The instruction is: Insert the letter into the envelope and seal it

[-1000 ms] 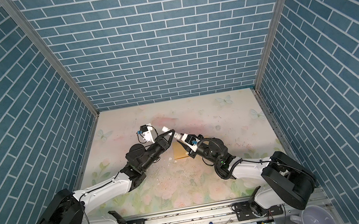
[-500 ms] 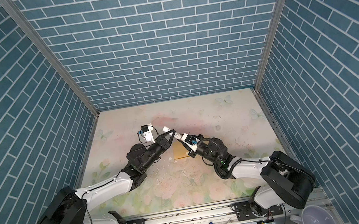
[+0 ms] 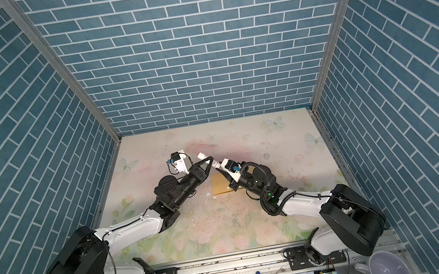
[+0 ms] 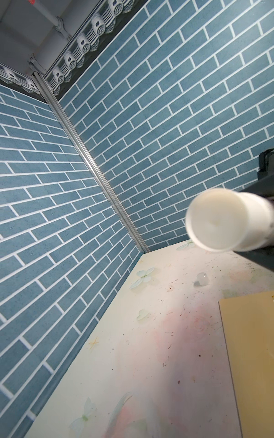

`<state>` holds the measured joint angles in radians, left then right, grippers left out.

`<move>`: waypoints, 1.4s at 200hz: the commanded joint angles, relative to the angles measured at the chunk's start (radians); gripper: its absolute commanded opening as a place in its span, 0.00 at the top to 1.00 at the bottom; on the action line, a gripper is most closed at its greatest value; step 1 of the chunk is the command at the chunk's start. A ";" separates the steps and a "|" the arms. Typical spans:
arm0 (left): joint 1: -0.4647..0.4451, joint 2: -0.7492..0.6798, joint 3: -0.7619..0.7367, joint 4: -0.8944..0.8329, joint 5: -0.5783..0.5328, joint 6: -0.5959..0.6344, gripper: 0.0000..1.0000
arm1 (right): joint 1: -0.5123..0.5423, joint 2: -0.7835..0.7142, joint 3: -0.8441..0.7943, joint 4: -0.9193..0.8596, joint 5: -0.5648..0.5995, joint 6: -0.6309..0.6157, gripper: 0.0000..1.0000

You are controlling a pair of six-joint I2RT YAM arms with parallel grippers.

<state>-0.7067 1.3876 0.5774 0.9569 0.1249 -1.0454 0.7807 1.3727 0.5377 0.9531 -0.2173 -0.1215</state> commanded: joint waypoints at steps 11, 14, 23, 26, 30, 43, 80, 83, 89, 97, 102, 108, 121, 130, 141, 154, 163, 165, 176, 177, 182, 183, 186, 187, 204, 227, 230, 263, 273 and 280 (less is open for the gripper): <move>-0.016 0.011 0.000 0.079 0.081 0.064 1.00 | -0.054 -0.044 0.129 -0.086 -0.299 0.298 0.98; -0.016 0.011 -0.001 0.084 0.082 0.069 1.00 | -0.064 -0.043 0.136 -0.087 -0.324 0.327 0.99; -0.016 0.008 -0.004 0.095 0.087 0.083 1.00 | -0.092 -0.039 0.153 -0.086 -0.388 0.408 1.00; -0.016 0.007 -0.005 0.099 0.089 0.086 1.00 | -0.102 -0.037 0.159 -0.084 -0.410 0.435 1.00; -0.016 0.006 -0.006 0.102 0.092 0.091 1.00 | -0.113 -0.033 0.168 -0.083 -0.438 0.467 1.00; -0.016 0.004 -0.008 0.114 0.099 0.104 1.00 | -0.145 -0.020 0.191 -0.074 -0.513 0.554 1.00; -0.016 0.001 -0.018 0.157 0.111 0.120 1.00 | -0.183 0.027 0.244 -0.074 -0.665 0.690 0.99; -0.016 0.000 -0.019 0.158 0.110 0.121 1.00 | -0.185 0.030 0.245 -0.076 -0.672 0.696 0.98; -0.016 -0.001 -0.020 0.158 0.109 0.123 1.00 | -0.188 0.034 0.247 -0.073 -0.682 0.705 0.97; -0.016 -0.002 -0.022 0.156 0.107 0.125 1.00 | -0.191 0.038 0.248 -0.076 -0.689 0.711 0.95; -0.017 -0.003 -0.024 0.156 0.106 0.127 1.00 | -0.191 0.038 0.249 -0.080 -0.693 0.712 0.93; -0.017 -0.005 -0.025 0.154 0.102 0.127 1.00 | -0.193 0.039 0.250 -0.084 -0.698 0.711 0.90; -0.017 -0.008 -0.026 0.148 0.090 0.124 1.00 | -0.192 0.032 0.249 -0.097 -0.694 0.699 0.82; -0.017 -0.012 -0.026 0.138 0.077 0.114 1.00 | -0.194 0.019 0.244 -0.120 -0.670 0.667 0.73; -0.017 -0.015 -0.024 0.123 0.061 0.099 1.00 | -0.193 -0.008 0.226 -0.162 -0.604 0.586 0.63; -0.017 -0.020 -0.021 0.108 0.048 0.076 1.00 | -0.187 -0.058 0.180 -0.178 -0.483 0.467 0.51; -0.017 -0.019 -0.019 0.109 0.046 0.059 1.00 | -0.176 -0.095 0.136 -0.170 -0.394 0.370 0.41; -0.017 -0.019 -0.019 0.109 0.044 0.055 1.00 | -0.172 -0.101 0.127 -0.168 -0.370 0.343 0.39; -0.017 -0.018 -0.019 0.116 0.039 0.034 1.00 | -0.143 -0.140 0.073 -0.142 -0.250 0.205 0.33; -0.018 -0.018 -0.020 0.116 0.039 0.033 1.00 | -0.140 -0.144 0.069 -0.137 -0.241 0.189 0.33; -0.017 -0.018 -0.019 0.122 0.037 0.026 1.00 | -0.124 -0.158 0.047 -0.120 -0.200 0.130 0.31; -0.017 -0.019 -0.020 0.123 0.038 0.025 1.00 | -0.122 -0.161 0.042 -0.116 -0.194 0.118 0.30; -0.017 -0.018 -0.019 0.126 0.037 0.024 1.00 | -0.113 -0.168 0.030 -0.103 -0.170 0.081 0.29; -0.017 -0.018 -0.019 0.127 0.037 0.023 1.00 | -0.110 -0.170 0.026 -0.099 -0.164 0.071 0.29; -0.017 -0.017 -0.018 0.130 0.035 0.014 1.00 | -0.069 -0.184 -0.022 -0.041 -0.072 -0.078 0.27; -0.017 -0.014 -0.016 0.130 0.034 0.007 1.00 | -0.028 -0.173 -0.046 -0.013 0.030 -0.215 0.28; -0.017 -0.013 -0.015 0.130 0.034 0.007 1.00 | -0.022 -0.170 -0.048 -0.004 0.044 -0.225 0.29; -0.017 -0.012 -0.014 0.132 0.034 0.003 1.00 | 0.023 -0.116 -0.071 0.136 0.153 -0.301 0.40; -0.017 -0.010 -0.013 0.132 0.036 0.003 1.00 | 0.038 -0.104 -0.068 0.155 0.177 -0.320 0.44; -0.017 -0.009 -0.013 0.131 0.035 0.003 1.00 | 0.046 -0.095 -0.066 0.164 0.184 -0.331 0.45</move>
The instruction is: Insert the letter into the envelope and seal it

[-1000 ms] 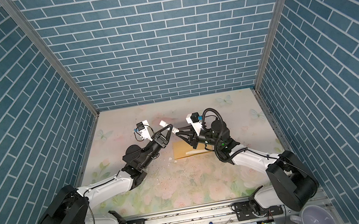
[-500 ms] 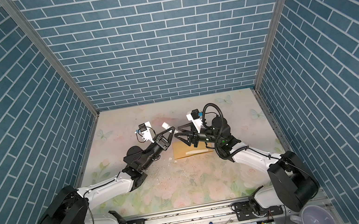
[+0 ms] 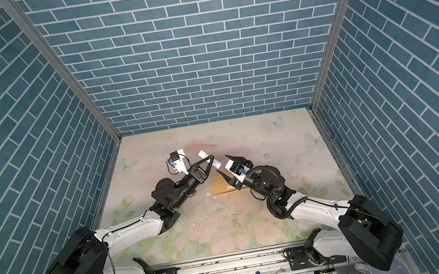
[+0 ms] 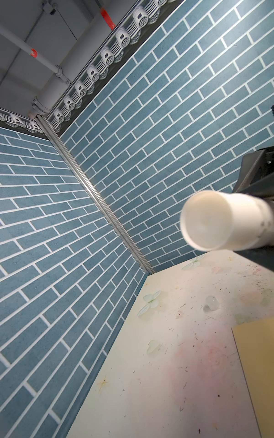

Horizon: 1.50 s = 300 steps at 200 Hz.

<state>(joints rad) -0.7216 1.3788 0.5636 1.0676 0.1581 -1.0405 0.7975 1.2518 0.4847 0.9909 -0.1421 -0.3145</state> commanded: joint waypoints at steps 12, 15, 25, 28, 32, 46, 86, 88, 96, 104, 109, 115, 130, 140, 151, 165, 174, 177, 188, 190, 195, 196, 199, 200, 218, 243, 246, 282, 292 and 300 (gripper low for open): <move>-0.002 0.000 0.001 0.021 0.001 -0.003 1.00 | 0.039 0.038 -0.006 0.130 0.111 -0.150 0.46; -0.002 -0.001 0.001 0.021 0.001 -0.004 1.00 | 0.041 0.041 -0.004 0.130 0.113 -0.152 0.46; -0.003 0.000 0.001 0.022 -0.001 -0.004 1.00 | 0.047 0.050 0.000 0.130 0.115 -0.155 0.48; -0.003 0.000 0.000 0.020 -0.001 -0.003 1.00 | 0.049 0.052 0.003 0.132 0.116 -0.155 0.48; -0.002 -0.001 0.001 0.021 0.000 -0.004 1.00 | 0.052 0.056 0.004 0.133 0.116 -0.156 0.49; -0.002 0.001 0.001 0.021 -0.002 -0.004 1.00 | 0.057 0.066 0.009 0.139 0.123 -0.158 0.54; -0.003 0.003 0.001 0.023 0.002 -0.005 1.00 | 0.068 0.089 0.023 0.140 0.139 -0.155 0.67; -0.003 0.002 0.001 0.023 0.002 -0.005 1.00 | 0.069 0.089 0.023 0.140 0.140 -0.154 0.68; -0.003 0.003 0.001 0.023 0.004 -0.005 1.00 | 0.070 0.090 0.025 0.142 0.141 -0.151 0.70; -0.003 0.003 0.001 0.022 0.004 -0.005 1.00 | 0.071 0.090 0.026 0.142 0.141 -0.148 0.71; -0.003 0.003 0.000 0.023 0.004 -0.006 1.00 | 0.072 0.090 0.028 0.140 0.141 -0.145 0.72; -0.003 0.005 0.000 0.024 0.005 -0.006 1.00 | 0.072 0.090 0.030 0.137 0.141 -0.143 0.74; -0.005 0.007 0.001 0.025 0.008 -0.006 1.00 | 0.073 0.089 0.034 0.136 0.144 -0.127 0.79; -0.004 0.008 0.001 0.025 0.010 -0.003 1.00 | 0.073 0.084 0.036 0.131 0.142 -0.105 0.84; -0.004 0.011 0.000 0.024 0.012 0.002 1.00 | 0.073 0.072 0.045 0.106 0.134 -0.073 0.88; -0.005 0.014 -0.002 0.028 0.012 0.011 1.00 | 0.071 0.048 0.070 0.033 0.127 -0.005 0.94; -0.005 0.017 -0.004 0.031 0.014 0.017 1.00 | 0.064 0.031 0.089 -0.017 0.117 0.055 0.98; -0.005 0.018 -0.003 0.032 0.015 0.020 1.00 | 0.058 0.025 0.094 -0.034 0.107 0.076 0.99; -0.004 0.020 -0.003 0.037 0.019 0.027 1.00 | 0.029 0.000 0.114 -0.088 0.063 0.185 1.00; -0.004 0.020 -0.002 0.038 0.020 0.029 1.00 | 0.020 -0.005 0.117 -0.099 0.054 0.209 1.00; -0.004 0.020 -0.001 0.040 0.020 0.033 1.00 | -0.001 -0.015 0.127 -0.122 0.005 0.271 1.00; -0.004 0.020 -0.001 0.041 0.020 0.034 1.00 | -0.004 -0.017 0.129 -0.127 -0.002 0.283 1.00; -0.004 0.021 -0.001 0.042 0.023 0.036 1.00 | -0.020 -0.022 0.134 -0.137 -0.027 0.323 1.00; -0.005 0.021 -0.001 0.043 0.022 0.037 1.00 | -0.025 -0.023 0.137 -0.143 -0.034 0.335 1.00; -0.004 0.022 0.001 0.056 0.030 0.048 1.00 | -0.134 -0.029 0.185 -0.206 -0.214 0.599 1.00; -0.004 0.026 0.007 0.078 0.043 0.053 1.00 | -0.231 0.014 0.260 -0.219 -0.459 0.871 1.00; -0.005 0.026 0.009 0.079 0.045 0.054 1.00 | -0.238 0.021 0.270 -0.219 -0.484 0.895 1.00; -0.005 0.015 0.015 0.071 0.049 0.067 1.00 | -0.280 0.121 0.358 -0.188 -0.688 1.142 1.00; -0.005 0.008 0.019 0.057 0.045 0.073 1.00 | -0.285 0.143 0.363 -0.150 -0.714 1.184 1.00; -0.004 0.004 0.020 0.044 0.041 0.075 1.00 | -0.288 0.150 0.362 -0.133 -0.718 1.196 0.99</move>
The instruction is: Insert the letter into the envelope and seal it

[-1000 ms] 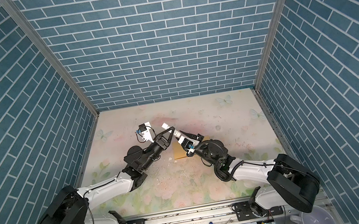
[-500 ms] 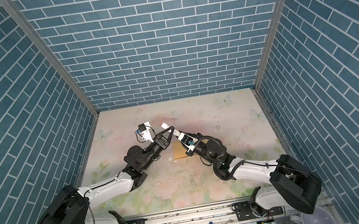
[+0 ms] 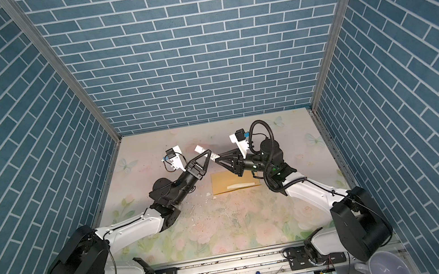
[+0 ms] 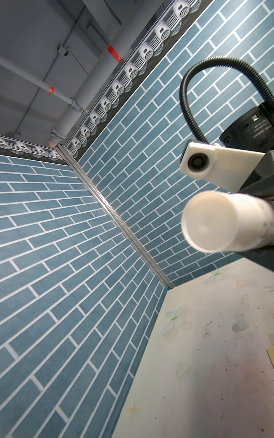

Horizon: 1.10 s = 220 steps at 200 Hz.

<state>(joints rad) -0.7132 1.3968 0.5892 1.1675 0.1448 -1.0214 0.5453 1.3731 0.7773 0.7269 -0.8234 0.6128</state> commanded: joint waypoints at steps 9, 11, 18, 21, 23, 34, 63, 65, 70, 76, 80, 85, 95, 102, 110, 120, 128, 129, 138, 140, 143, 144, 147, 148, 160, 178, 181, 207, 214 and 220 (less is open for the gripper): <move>-0.013 -0.022 -0.005 -0.068 0.049 0.057 1.00 | -0.036 0.029 0.067 0.131 -0.034 0.262 0.95; -0.013 -0.022 -0.004 -0.070 0.046 0.057 1.00 | -0.036 0.028 0.065 0.131 -0.032 0.259 0.94; -0.013 -0.027 -0.006 -0.075 0.042 0.055 1.00 | -0.036 0.020 0.058 0.127 -0.022 0.235 0.87; -0.012 -0.028 -0.006 -0.075 0.039 0.054 1.00 | -0.036 0.015 0.054 0.124 -0.014 0.220 0.84; -0.014 -0.031 -0.006 -0.076 0.039 0.054 1.00 | -0.036 0.010 0.050 0.122 -0.008 0.209 0.82; -0.013 -0.035 -0.006 -0.084 0.030 0.047 1.00 | -0.035 -0.022 0.022 0.111 0.034 0.129 0.72; -0.013 -0.043 0.000 -0.098 0.022 0.023 1.00 | -0.019 -0.165 -0.106 0.100 0.282 -0.196 0.48; -0.013 -0.042 0.000 -0.098 0.024 0.022 1.00 | -0.016 -0.174 -0.117 0.100 0.302 -0.225 0.46; -0.013 -0.041 0.001 -0.096 0.022 0.018 1.00 | -0.004 -0.201 -0.141 0.100 0.349 -0.296 0.43; -0.013 -0.041 0.004 -0.096 0.023 0.013 1.00 | 0.015 -0.228 -0.165 0.096 0.405 -0.406 0.39; -0.014 -0.042 0.004 -0.097 0.024 0.012 1.00 | 0.032 -0.245 -0.180 0.094 0.439 -0.477 0.36; -0.013 -0.041 0.005 -0.097 0.023 0.011 1.00 | 0.054 -0.264 -0.200 0.091 0.481 -0.566 0.35; -0.013 -0.041 0.006 -0.098 0.024 0.009 1.00 | 0.107 -0.291 -0.232 0.082 0.556 -0.749 0.33; -0.013 -0.041 0.007 -0.100 0.022 0.006 1.00 | 0.142 -0.299 -0.249 0.083 0.598 -0.852 0.33; -0.013 -0.040 0.008 -0.100 0.021 0.006 1.00 | 0.170 -0.301 -0.264 0.094 0.630 -0.934 0.32; -0.013 -0.037 0.012 -0.101 0.022 0.005 1.00 | 0.192 -0.293 -0.278 0.125 0.653 -0.986 0.33; -0.012 -0.036 0.013 -0.104 0.022 0.004 1.00 | 0.205 -0.283 -0.289 0.158 0.667 -1.005 0.33; -0.012 -0.035 0.013 -0.103 0.022 0.004 1.00 | 0.206 -0.282 -0.290 0.163 0.667 -1.008 0.33; -0.012 -0.033 0.015 -0.102 0.021 0.002 1.00 | 0.222 -0.265 -0.297 0.198 0.687 -1.028 0.34; -0.012 -0.032 0.017 -0.102 0.022 0.000 1.00 | 0.225 -0.262 -0.298 0.205 0.692 -1.031 0.34; -0.012 -0.030 0.017 -0.101 0.021 0.001 1.00 | 0.230 -0.256 -0.299 0.212 0.697 -1.041 0.35; -0.012 -0.030 0.017 -0.101 0.021 0.000 1.00 | 0.232 -0.254 -0.299 0.215 0.699 -1.042 0.35; -0.012 -0.029 0.018 -0.101 0.022 -0.002 1.00 | 0.238 -0.248 -0.299 0.222 0.705 -1.052 0.36; -0.012 -0.029 0.018 -0.100 0.022 -0.002 1.00 | 0.240 -0.247 -0.298 0.225 0.706 -1.055 0.36; -0.013 -0.024 0.020 -0.097 0.022 -0.007 1.00 | 0.261 -0.223 -0.294 0.245 0.724 -1.088 0.39; -0.014 -0.017 0.023 -0.093 0.023 -0.011 1.00 | 0.287 -0.185 -0.284 0.269 0.763 -1.129 0.42; -0.013 -0.017 0.023 -0.092 0.025 -0.012 1.00 | 0.291 -0.179 -0.282 0.272 0.770 -1.135 0.43; -0.013 -0.010 0.023 -0.086 0.024 -0.016 1.00 | 0.325 -0.129 -0.272 0.331 0.807 -1.165 0.50; -0.012 -0.010 0.021 -0.085 0.025 -0.019 1.00 | 0.332 -0.116 -0.268 0.345 0.820 -1.172 0.53; -0.012 -0.011 0.021 -0.086 0.025 -0.019 1.00 | 0.339 -0.108 -0.265 0.356 0.831 -1.173 0.56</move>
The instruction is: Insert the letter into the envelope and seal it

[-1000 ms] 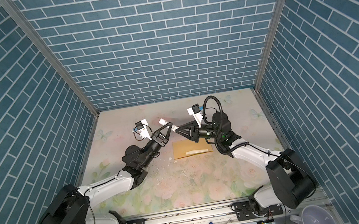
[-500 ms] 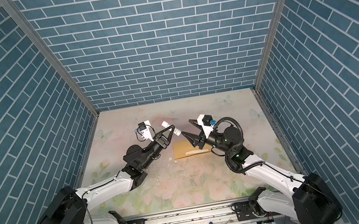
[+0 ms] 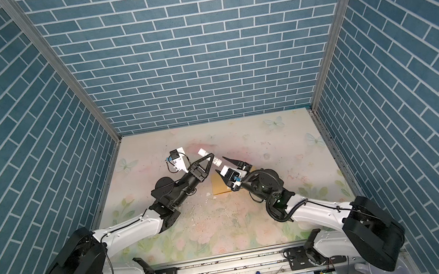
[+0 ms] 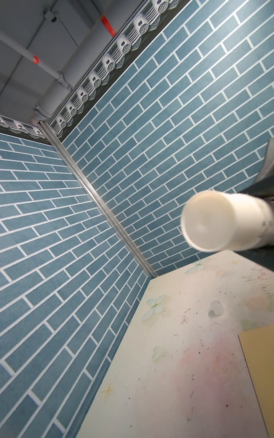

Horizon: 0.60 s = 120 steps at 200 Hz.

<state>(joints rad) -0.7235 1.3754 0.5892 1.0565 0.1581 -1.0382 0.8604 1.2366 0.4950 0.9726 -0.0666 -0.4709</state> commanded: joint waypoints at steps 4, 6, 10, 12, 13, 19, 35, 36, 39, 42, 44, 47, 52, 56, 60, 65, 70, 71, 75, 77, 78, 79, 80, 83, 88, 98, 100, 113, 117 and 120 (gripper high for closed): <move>-0.003 0.011 0.020 0.026 0.011 0.000 1.00 | 0.026 0.035 0.020 0.116 0.079 -0.090 0.58; -0.002 0.011 0.020 0.028 0.012 0.000 1.00 | 0.028 0.038 0.021 0.118 0.081 -0.091 0.58; -0.002 0.009 0.020 0.028 0.012 -0.002 1.00 | 0.030 0.043 0.025 0.118 0.083 -0.095 0.60; -0.002 0.008 0.019 0.028 0.012 -0.001 1.00 | 0.031 0.045 0.026 0.118 0.084 -0.096 0.60; -0.002 0.008 0.019 0.028 0.012 -0.001 1.00 | 0.032 0.046 0.025 0.118 0.085 -0.096 0.61; -0.002 0.010 0.019 0.028 0.012 -0.001 1.00 | 0.034 0.052 0.030 0.118 0.089 -0.098 0.62; -0.003 0.007 0.018 0.028 0.011 -0.001 1.00 | 0.040 0.066 0.039 0.119 0.106 -0.099 0.65; -0.003 0.007 0.018 0.027 0.011 -0.001 1.00 | 0.042 0.068 0.040 0.119 0.108 -0.099 0.65; -0.002 0.005 0.018 0.028 0.011 0.000 1.00 | 0.042 0.069 0.042 0.121 0.112 -0.098 0.66; -0.002 0.005 0.018 0.028 0.013 0.000 1.00 | 0.043 0.072 0.042 0.123 0.117 -0.099 0.68; -0.002 0.005 0.017 0.028 0.014 -0.001 1.00 | 0.044 0.073 0.043 0.123 0.119 -0.099 0.69; -0.002 0.005 0.017 0.029 0.013 -0.001 1.00 | 0.046 0.075 0.043 0.124 0.122 -0.099 0.71; -0.003 0.005 0.017 0.029 0.014 0.000 1.00 | 0.046 0.078 0.045 0.123 0.128 -0.098 0.75; -0.003 0.005 0.017 0.029 0.013 -0.001 1.00 | 0.046 0.079 0.046 0.124 0.131 -0.098 0.77; -0.002 0.006 0.015 0.031 0.013 0.000 1.00 | 0.047 0.080 0.046 0.123 0.132 -0.098 0.79; -0.002 0.006 0.015 0.030 0.014 -0.001 1.00 | 0.047 0.082 0.048 0.123 0.137 -0.099 0.81; -0.002 0.005 0.013 0.032 0.014 0.000 1.00 | 0.048 0.083 0.049 0.119 0.138 -0.099 0.82; -0.002 0.006 0.013 0.032 0.014 -0.001 1.00 | 0.048 0.084 0.049 0.119 0.138 -0.099 0.83; -0.002 0.005 0.014 0.034 0.014 -0.002 1.00 | 0.048 0.084 0.050 0.118 0.141 -0.096 0.84; -0.002 0.005 0.013 0.034 0.014 -0.001 1.00 | 0.048 0.083 0.051 0.116 0.141 -0.094 0.85; -0.003 0.005 0.013 0.034 0.014 -0.001 1.00 | 0.048 0.084 0.050 0.115 0.141 -0.093 0.85; -0.002 0.005 0.013 0.034 0.014 -0.001 1.00 | 0.048 0.083 0.051 0.115 0.141 -0.092 0.85; -0.003 0.006 0.013 0.034 0.014 -0.001 1.00 | 0.048 0.083 0.050 0.116 0.141 -0.090 0.86; -0.003 0.006 0.014 0.035 0.015 -0.001 1.00 | 0.048 0.083 0.051 0.115 0.141 -0.086 0.87; -0.003 0.007 0.014 0.035 0.015 -0.001 1.00 | 0.048 0.080 0.051 0.116 0.139 -0.075 0.89; -0.002 0.007 0.013 0.035 0.017 0.000 1.00 | 0.048 0.074 0.055 0.111 0.137 -0.047 0.92; -0.003 0.009 0.013 0.034 0.017 0.002 1.00 | 0.048 0.073 0.056 0.108 0.136 -0.041 0.93; -0.003 0.010 0.012 0.033 0.020 0.008 1.00 | 0.047 0.054 0.069 0.066 0.115 0.030 0.97; -0.003 0.010 0.012 0.032 0.021 0.013 1.00 | 0.045 0.046 0.077 0.047 0.107 0.060 0.98; -0.003 0.008 0.012 0.031 0.021 0.017 1.00 | 0.041 0.039 0.080 0.031 0.096 0.085 0.99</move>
<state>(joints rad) -0.7208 1.3758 0.5892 1.0569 0.1490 -1.0405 0.9028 1.3071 0.5030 1.0542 0.0559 -0.5144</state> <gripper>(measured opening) 0.282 0.219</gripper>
